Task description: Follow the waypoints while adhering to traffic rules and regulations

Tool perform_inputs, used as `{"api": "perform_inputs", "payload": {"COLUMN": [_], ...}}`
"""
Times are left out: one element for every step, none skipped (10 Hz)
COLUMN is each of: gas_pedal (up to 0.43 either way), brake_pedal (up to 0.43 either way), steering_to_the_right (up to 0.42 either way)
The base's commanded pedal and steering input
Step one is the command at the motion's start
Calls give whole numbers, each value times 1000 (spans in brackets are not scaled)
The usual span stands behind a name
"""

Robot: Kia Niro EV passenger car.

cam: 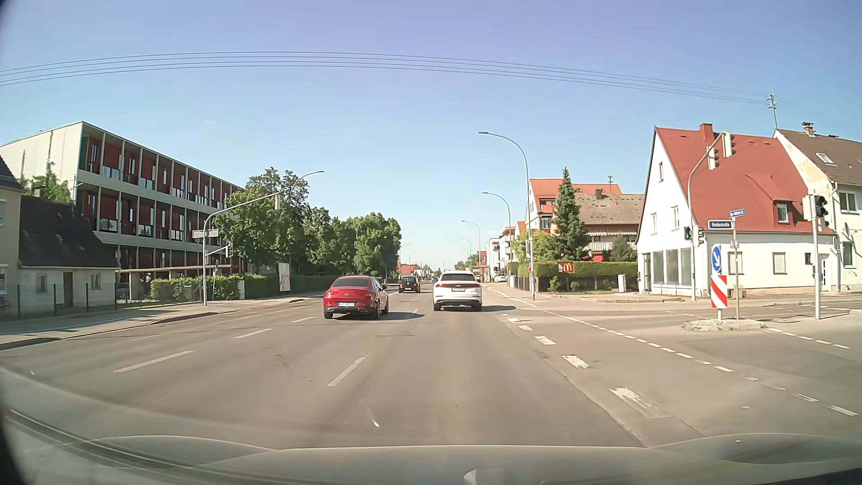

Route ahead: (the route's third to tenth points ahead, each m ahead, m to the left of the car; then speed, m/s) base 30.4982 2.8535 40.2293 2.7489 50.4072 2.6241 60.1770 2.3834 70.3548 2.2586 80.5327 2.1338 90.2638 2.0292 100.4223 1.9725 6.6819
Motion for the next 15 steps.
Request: {"api": "perform_inputs", "payload": {"gas_pedal": [287, 287, 287, 287, 287, 287, 268, 197, 189, 197, 240, 240, 240, 248, 248], "brake_pedal": [0, 0, 0, 0, 0, 0, 0, 0, 0, 0, 0, 0, 0, 0, 0], "steering_to_the_right": [-3, -4, -4, -4, -4, -4, -4, -4, -4, -4, -5, -9, -12, -13, -13]}}
